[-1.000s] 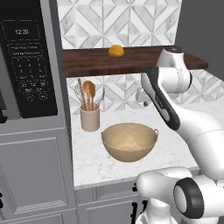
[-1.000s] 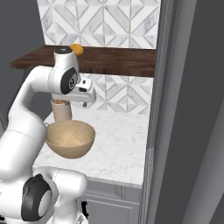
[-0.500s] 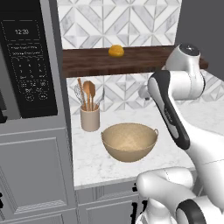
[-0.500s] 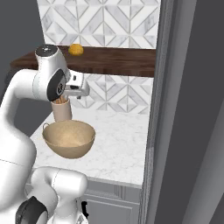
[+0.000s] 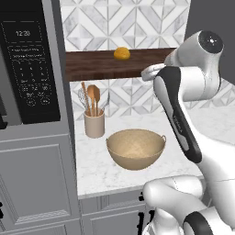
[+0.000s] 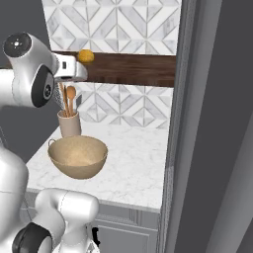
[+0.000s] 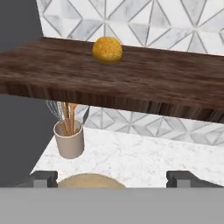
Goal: Open the cabinet, pick up the bread from the cabinet and place it in the basket. Then move the basket to the dining counter.
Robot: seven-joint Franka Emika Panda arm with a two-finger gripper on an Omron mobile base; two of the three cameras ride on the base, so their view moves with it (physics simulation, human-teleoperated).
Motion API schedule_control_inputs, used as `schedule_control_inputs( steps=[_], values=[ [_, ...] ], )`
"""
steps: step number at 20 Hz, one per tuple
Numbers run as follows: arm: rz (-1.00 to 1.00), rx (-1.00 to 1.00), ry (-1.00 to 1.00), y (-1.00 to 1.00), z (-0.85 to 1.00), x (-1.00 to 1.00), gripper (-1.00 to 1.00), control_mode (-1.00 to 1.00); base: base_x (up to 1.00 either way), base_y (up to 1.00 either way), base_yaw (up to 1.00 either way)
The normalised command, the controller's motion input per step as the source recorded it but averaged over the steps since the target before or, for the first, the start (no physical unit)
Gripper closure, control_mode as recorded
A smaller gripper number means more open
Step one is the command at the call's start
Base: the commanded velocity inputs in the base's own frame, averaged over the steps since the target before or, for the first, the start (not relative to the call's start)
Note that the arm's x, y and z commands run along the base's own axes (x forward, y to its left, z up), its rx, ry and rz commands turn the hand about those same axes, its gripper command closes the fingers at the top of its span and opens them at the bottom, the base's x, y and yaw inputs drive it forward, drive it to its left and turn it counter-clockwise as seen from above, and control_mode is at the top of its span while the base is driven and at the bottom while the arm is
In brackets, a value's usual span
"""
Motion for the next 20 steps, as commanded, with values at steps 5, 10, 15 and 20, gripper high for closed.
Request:
schedule_control_inputs(
  steps=[5, 10, 15, 20],
  values=[
    [0.02, 0.00, -0.18, 0.00, 0.65, 0.10, -1.00, -1.00, 0.00, 0.00, 0.00],
    [-0.03, 0.12, 0.12, -0.11, 0.08, 0.46, -1.00, -1.00, 0.00, 0.00, 0.00],
    [0.00, 0.01, 0.10, 0.10, 0.00, 0.65, -1.00, -1.00, 0.00, 0.00, 0.00],
    [0.04, 0.00, 0.12, 0.13, 0.00, 0.57, -1.00, -1.00, 0.00, 0.00, 0.00]
  ],
)
